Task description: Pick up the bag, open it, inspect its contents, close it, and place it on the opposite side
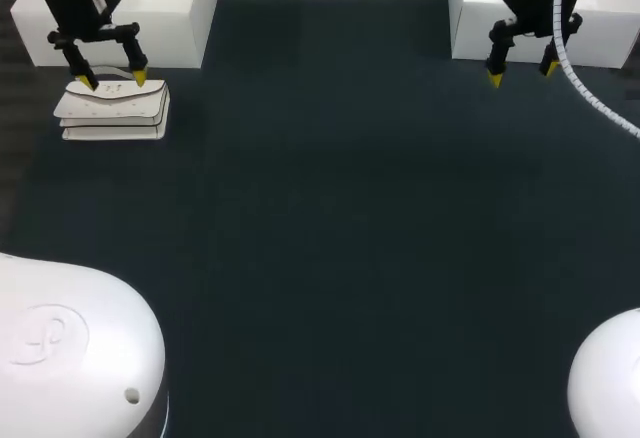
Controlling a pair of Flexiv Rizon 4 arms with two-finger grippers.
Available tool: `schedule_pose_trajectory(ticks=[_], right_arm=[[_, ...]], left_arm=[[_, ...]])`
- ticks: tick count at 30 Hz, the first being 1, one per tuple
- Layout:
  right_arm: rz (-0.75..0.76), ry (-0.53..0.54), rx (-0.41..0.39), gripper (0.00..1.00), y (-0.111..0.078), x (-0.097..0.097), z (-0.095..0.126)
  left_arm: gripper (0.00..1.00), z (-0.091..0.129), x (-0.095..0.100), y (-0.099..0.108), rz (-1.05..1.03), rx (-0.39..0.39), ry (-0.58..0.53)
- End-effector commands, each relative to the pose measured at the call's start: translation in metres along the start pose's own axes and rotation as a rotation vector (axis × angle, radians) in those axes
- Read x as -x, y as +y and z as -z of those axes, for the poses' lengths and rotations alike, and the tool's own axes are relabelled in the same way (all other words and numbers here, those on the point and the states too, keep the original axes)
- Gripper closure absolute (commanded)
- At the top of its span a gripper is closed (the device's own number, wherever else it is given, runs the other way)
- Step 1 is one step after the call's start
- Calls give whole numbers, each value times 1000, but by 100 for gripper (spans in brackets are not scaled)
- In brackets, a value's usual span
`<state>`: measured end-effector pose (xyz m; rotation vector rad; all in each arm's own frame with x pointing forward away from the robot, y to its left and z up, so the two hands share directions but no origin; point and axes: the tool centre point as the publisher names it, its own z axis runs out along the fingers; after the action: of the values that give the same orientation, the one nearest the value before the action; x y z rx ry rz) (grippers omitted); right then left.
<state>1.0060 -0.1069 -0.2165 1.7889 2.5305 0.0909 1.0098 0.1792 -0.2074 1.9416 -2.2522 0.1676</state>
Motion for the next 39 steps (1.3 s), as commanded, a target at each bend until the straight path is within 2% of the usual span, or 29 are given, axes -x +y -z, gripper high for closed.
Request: schedule_pose_trajectory(ticks=[1, 5, 8, 12, 20, 24, 31, 34, 39], right_arm=[[341, -20, 202, 0, -8, -16, -16], [502, 75, 325, 0, -4, -28, -23], [577, 113, 386, 0, 0, -38, -27], [689, 161, 451, 0, 9, -53, -33], [871, 281, 556, 0, 25, -80, -47], [933, 336, 585, 0, 32, -91, -55], [1050, 350, 603, 0, 39, -111, -61], [1089, 338, 569, 0, 42, -120, -65], [1089, 338, 569, 0, 42, -120, -65]], left_arm=[[0, -1, 23, -5, -14, 4, 119], [0, -3, 43, -8, -8, 3, 161], [0, -4, 58, -10, -10, -3, 201], [0, -9, 76, -14, 1, -3, 251], [0, -18, 99, -17, 36, -18, 281], [0, -21, 110, -17, 51, -35, 302], [0, -26, 123, -19, 70, -51, 326], [0, -27, 126, -21, 78, -59, 337], [0, -28, 128, -22, 89, -65, 346]])
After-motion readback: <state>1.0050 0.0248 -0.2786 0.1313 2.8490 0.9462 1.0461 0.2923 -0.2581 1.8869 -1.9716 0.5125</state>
